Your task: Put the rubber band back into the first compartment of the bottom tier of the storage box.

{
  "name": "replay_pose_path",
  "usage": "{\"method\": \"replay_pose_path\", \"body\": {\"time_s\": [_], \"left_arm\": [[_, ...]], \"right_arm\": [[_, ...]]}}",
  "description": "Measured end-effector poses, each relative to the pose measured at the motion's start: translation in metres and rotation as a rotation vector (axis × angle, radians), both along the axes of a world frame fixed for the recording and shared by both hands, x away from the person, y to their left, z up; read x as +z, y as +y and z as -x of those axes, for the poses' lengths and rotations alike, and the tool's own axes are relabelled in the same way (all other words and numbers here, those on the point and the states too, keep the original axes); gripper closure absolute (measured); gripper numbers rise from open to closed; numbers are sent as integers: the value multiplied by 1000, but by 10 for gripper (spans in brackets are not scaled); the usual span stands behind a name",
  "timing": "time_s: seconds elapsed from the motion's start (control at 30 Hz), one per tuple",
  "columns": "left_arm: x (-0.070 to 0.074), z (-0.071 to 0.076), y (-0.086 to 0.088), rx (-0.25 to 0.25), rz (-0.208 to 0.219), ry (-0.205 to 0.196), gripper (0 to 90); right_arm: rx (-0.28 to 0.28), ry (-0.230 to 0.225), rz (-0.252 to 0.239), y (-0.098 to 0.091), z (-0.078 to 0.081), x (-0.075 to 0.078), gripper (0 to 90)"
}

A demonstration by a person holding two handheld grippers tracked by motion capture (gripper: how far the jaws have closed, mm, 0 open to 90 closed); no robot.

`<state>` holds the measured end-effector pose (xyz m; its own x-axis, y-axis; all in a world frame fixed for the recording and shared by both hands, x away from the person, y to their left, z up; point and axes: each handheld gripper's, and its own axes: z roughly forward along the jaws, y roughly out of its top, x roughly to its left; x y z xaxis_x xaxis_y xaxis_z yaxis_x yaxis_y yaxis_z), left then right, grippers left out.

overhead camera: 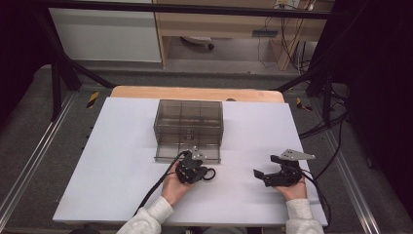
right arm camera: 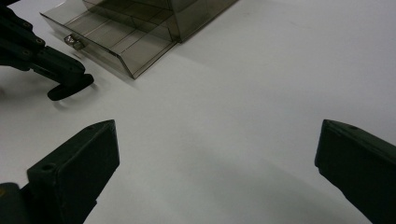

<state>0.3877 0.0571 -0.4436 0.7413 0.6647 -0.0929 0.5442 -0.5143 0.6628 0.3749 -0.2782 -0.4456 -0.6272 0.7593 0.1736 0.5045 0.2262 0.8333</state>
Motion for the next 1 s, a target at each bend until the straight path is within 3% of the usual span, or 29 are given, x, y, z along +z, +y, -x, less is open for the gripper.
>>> {"method": "replay_pose_path", "body": {"time_s": [0.47,1.0], "left_arm": [[7,3,4,-13,24,-9,870],[14,6,8,-31,24,-15,869]], "right_arm": [[0,1,0,0,0,0,3],[0,0,2,0,0,0,3]]}}
